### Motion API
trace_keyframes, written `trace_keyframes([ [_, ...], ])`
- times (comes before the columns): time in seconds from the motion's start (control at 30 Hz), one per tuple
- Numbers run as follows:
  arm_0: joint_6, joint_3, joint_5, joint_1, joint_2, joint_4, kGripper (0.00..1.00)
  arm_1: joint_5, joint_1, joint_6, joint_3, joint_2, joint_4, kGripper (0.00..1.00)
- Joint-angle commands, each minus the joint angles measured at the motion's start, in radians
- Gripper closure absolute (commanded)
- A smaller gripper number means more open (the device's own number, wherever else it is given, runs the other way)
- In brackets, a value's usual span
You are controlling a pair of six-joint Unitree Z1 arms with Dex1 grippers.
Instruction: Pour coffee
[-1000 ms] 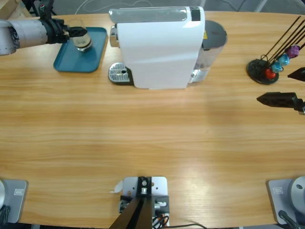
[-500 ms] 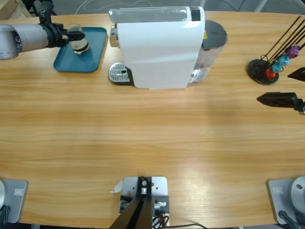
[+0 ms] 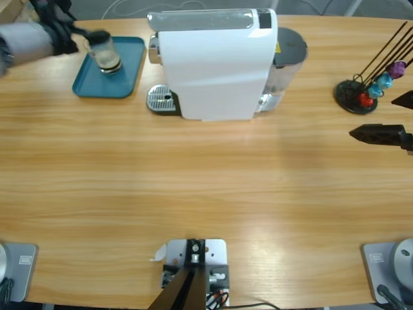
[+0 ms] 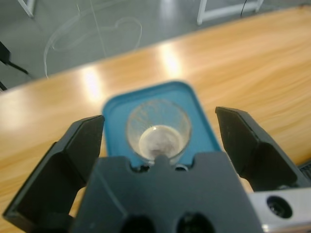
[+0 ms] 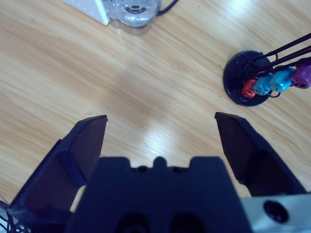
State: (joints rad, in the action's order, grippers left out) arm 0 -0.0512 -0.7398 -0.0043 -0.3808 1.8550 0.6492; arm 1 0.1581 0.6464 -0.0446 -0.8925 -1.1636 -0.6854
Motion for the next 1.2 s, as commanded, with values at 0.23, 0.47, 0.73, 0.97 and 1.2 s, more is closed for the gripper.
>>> trace_keyframes([
  [0.23,0.005,0.107,-0.227,-0.229,-0.648,-0.601,0.0,0.001,0.009,0.003,0.061,0.117,0.026,0.0],
  [0.47,0.048,0.091,-0.213,-0.25,-0.871,-0.96,0.0,0.003,0.009,0.003,0.076,0.158,0.035,0.0],
  [0.73,0.046,0.045,-0.215,-0.273,-0.915,-1.086,0.0,0.02,0.009,-0.003,0.086,0.182,0.04,0.0],
  [0.97,-0.006,0.121,-0.152,-0.287,-1.046,-1.037,0.0,0.019,0.009,-0.003,0.086,0.18,0.041,0.0],
  [1.2,0.024,0.136,-0.084,-0.287,-0.989,-1.026,0.0,0.02,0.009,-0.003,0.087,0.188,0.041,0.0],
])
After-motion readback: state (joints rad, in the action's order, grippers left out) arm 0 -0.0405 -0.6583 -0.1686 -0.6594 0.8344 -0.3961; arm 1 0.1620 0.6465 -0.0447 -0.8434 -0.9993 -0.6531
